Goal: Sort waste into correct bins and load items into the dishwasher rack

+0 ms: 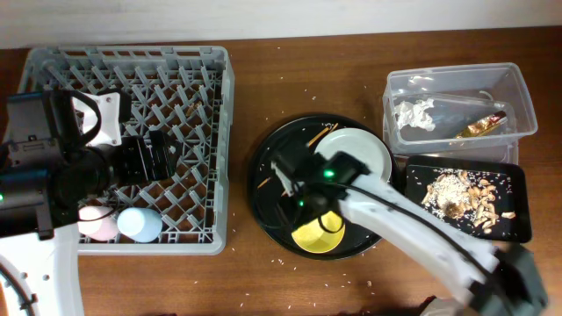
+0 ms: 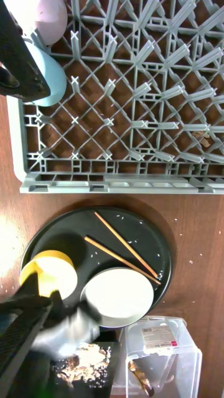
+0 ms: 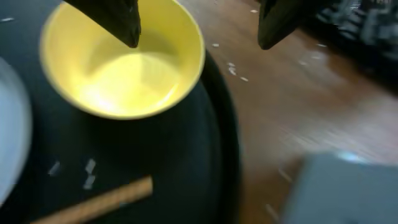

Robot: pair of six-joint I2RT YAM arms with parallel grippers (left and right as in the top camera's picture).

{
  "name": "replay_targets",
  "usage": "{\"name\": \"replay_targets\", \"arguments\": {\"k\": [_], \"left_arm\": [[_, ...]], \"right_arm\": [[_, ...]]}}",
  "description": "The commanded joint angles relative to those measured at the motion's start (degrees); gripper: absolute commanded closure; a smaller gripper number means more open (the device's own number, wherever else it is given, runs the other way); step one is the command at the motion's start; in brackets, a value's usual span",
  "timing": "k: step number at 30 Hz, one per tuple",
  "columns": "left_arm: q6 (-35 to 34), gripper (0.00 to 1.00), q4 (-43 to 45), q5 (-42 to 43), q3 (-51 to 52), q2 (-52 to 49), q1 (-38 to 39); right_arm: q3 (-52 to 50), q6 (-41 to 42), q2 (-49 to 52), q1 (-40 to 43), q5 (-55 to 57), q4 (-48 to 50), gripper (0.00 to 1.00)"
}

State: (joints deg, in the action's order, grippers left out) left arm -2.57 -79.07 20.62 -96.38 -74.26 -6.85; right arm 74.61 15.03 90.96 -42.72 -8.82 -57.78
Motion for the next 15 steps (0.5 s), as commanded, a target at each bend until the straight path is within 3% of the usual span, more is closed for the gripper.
{"name": "replay_targets", "arguments": {"k": [1, 2, 5, 7, 11, 12, 15], "left_arm": [[0.7, 0.01, 0.1, 0.6, -0.3, 0.0, 0.1], [0.7, 0.01, 0.1, 0.6, -0.3, 0.0, 0.1], [0.7, 0.01, 0.1, 0.6, -0.3, 0.0, 0.1], [0.7, 0.01, 0.1, 0.6, -0.3, 0.0, 0.1], [0.7, 0.01, 0.1, 0.6, -0.3, 0.0, 0.1], [0.7, 0.01, 0.1, 0.6, -0.3, 0.0, 0.1], [0.7, 0.01, 0.1, 0.6, -0.3, 0.0, 0.1]], "right_arm": [[5.4, 0.2, -12.1, -0.4, 6.4, 0.6, 0.28], [6.1, 0.3, -16.3, -0.4, 6.1, 2.2, 0.02], [6.1, -0.8, -21.0, -0.4, 7.0, -0.2, 0.02], [6.2, -10.0, -23.7, -0.3, 10.5, -1.0, 0.02], [7.0, -11.2, -39.8, 4.8, 23.2, -2.0, 0.02], [6.3, -11.2, -43.9, 6.8, 26.4, -2.0, 0.02], [-5.6, -15.4, -56.8, 23.5, 31.2, 3.1, 0.02]]}}
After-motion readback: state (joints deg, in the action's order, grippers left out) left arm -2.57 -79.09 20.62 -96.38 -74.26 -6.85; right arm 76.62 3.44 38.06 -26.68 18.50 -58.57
